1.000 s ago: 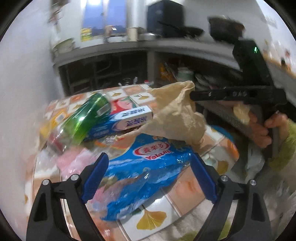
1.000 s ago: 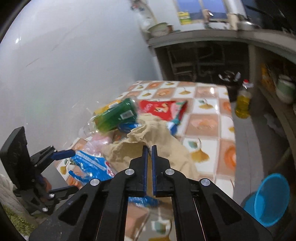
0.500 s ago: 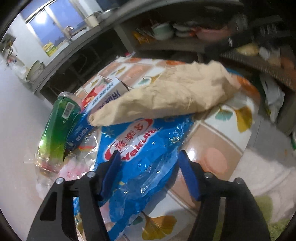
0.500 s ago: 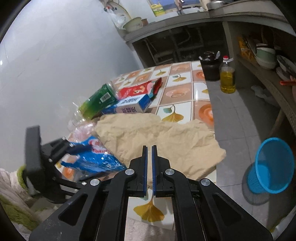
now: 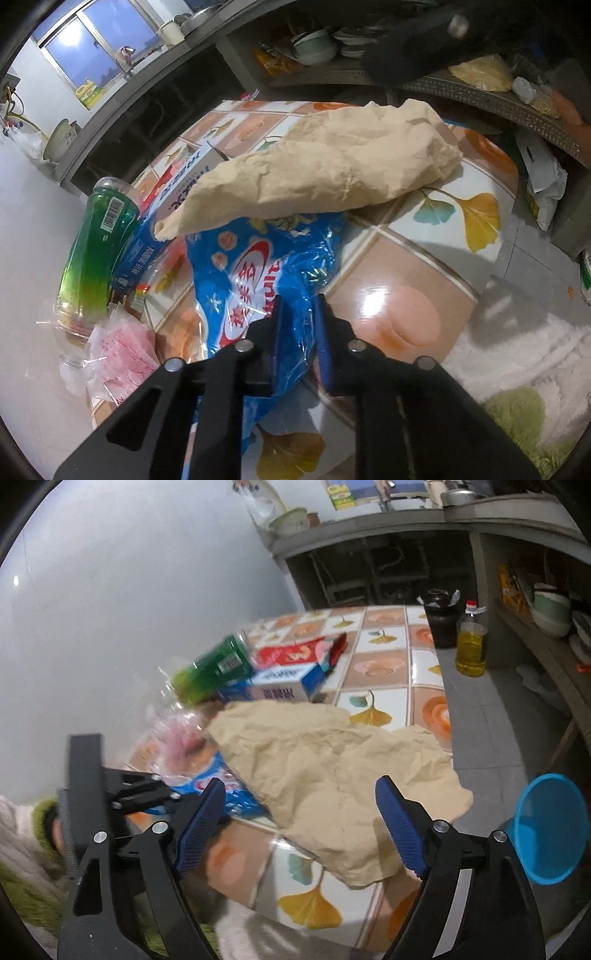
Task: Collect trash
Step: 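Lift the brown paper with the right tool while the left tool lifts the blue bag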
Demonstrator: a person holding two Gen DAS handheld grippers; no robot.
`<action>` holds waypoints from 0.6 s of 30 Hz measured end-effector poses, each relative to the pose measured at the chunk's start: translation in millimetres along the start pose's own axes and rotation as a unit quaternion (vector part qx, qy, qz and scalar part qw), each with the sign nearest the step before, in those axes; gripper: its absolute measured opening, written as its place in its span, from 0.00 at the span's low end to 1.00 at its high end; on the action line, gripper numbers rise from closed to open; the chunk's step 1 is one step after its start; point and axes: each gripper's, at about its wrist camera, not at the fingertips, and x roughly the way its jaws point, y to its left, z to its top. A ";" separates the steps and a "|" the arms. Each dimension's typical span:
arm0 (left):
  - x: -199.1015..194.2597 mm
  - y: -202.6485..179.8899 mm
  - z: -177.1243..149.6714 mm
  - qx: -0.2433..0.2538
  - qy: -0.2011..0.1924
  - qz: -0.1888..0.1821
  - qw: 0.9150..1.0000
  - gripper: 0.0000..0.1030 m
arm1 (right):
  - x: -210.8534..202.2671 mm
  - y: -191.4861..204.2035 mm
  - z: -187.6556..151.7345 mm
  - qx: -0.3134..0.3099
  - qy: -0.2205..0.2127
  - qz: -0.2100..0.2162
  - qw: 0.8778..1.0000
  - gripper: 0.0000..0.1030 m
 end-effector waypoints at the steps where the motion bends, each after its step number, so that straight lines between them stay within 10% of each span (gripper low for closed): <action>1: -0.5 -0.8 -0.4 -0.003 -0.001 -0.004 1.000 0.12 | 5.6 0.1 1.0 -0.004 0.008 -0.012 1.000 0.79; 18: 1.4 2.3 -6.7 -0.046 -0.011 -0.028 0.999 0.12 | 76.9 -2.1 12.1 0.092 0.096 -0.085 0.987 0.91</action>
